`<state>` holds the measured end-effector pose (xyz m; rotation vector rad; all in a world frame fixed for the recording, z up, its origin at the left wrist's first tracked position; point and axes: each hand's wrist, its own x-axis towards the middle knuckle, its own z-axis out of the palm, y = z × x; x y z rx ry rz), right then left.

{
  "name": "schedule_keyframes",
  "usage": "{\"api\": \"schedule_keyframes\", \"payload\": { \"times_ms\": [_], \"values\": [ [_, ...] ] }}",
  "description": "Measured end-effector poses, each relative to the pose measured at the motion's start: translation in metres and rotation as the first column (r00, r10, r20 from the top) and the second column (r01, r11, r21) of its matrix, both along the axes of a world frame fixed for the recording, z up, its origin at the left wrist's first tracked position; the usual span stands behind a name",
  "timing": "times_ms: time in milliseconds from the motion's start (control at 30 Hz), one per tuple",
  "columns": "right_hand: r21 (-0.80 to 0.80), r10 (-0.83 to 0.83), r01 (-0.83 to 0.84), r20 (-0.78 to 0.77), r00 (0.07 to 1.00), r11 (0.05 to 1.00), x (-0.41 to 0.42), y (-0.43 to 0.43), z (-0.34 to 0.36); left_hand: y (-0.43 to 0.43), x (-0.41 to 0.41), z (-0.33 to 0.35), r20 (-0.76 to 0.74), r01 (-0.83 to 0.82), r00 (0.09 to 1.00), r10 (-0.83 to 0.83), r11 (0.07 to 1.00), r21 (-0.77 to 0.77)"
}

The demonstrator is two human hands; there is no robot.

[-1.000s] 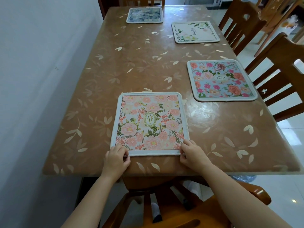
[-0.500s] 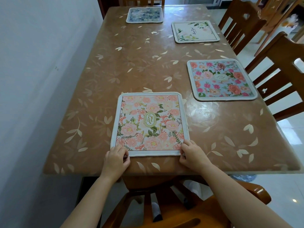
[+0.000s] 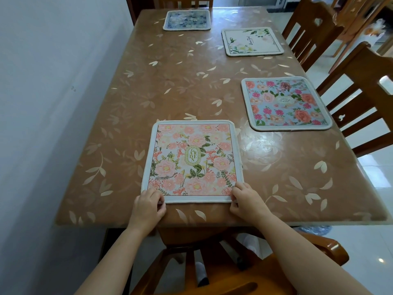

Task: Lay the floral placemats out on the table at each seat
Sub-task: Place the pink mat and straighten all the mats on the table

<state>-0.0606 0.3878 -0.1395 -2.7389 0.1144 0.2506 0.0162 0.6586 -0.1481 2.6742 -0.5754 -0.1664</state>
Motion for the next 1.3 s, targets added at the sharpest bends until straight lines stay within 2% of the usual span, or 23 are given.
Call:
{"api": "schedule_keyframes", "payload": {
  "times_ms": [433,733,867,1100,1300],
  "values": [
    [-0.013,-0.007,0.006,-0.024,1.000,1.000,0.000,0.001,0.004,0.001,-0.002,0.000,0.010,0.004,1.000,-0.004,1.000,-0.009],
    [-0.001,-0.011,0.011,0.028,1.000,1.000,-0.003,0.002,0.004,-0.001,-0.004,0.003,0.003,-0.013,1.000,0.013,1.000,-0.004],
    [0.017,-0.016,0.016,0.043,0.999,1.000,-0.004,0.003,0.008,-0.007,-0.010,0.008,0.004,-0.021,1.000,0.022,0.997,-0.077],
    [0.074,-0.051,0.040,0.153,0.987,0.996,0.011,0.006,0.037,-0.035,-0.014,0.041,0.115,0.073,0.992,-0.056,0.985,-0.154],
    [0.045,-0.024,0.013,0.256,0.966,0.999,0.008,-0.014,0.073,-0.083,-0.030,0.071,0.177,0.056,0.984,-0.020,0.978,-0.202]
  ]
}}
